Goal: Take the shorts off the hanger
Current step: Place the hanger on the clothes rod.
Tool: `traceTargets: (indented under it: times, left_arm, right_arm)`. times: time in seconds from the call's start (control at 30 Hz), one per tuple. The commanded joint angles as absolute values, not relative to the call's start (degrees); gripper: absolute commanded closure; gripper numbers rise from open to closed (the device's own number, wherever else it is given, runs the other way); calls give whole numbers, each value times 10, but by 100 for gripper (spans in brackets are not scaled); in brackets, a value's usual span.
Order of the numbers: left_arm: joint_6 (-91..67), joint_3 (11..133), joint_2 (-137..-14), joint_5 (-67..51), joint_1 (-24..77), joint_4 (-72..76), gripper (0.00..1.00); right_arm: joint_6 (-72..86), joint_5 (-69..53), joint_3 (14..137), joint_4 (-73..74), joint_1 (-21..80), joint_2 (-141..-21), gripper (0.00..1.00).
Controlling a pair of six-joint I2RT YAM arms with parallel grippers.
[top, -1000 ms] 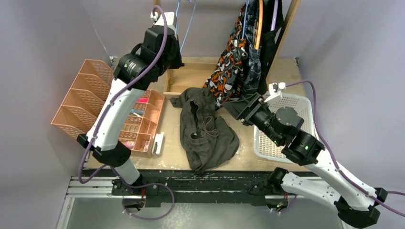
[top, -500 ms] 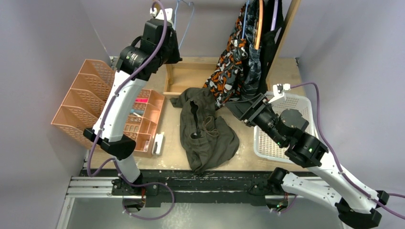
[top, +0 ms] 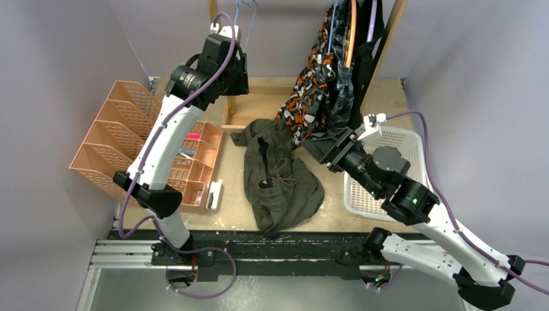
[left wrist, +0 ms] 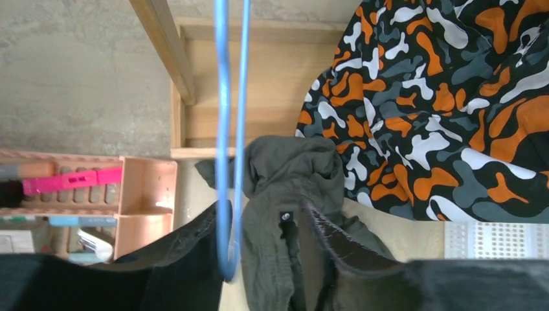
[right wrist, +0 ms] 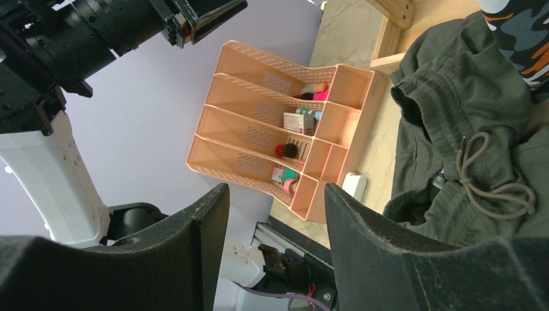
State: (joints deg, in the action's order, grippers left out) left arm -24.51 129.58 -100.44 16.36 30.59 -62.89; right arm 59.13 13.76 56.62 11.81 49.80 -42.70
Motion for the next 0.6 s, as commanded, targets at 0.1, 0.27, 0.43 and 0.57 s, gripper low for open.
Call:
traceTargets:
  times: [0.1,0.27,0.43,0.57]
  left_arm:
    - [-265,1256,-925,152,306,-625,42]
    - [-274,1179,-850,137,306,-619,31]
    - [-289,1051,-749,145,306,-607,26]
    - [-316,936,-669,162,306,-598,22]
  right_arm:
    - [578,132,567,107,497,-432,41]
    - [571,139,569,133,497,-440,41]
    - [565,145,559,145,497,-439,41]
    - [545,128,538,152,497,-461,40]
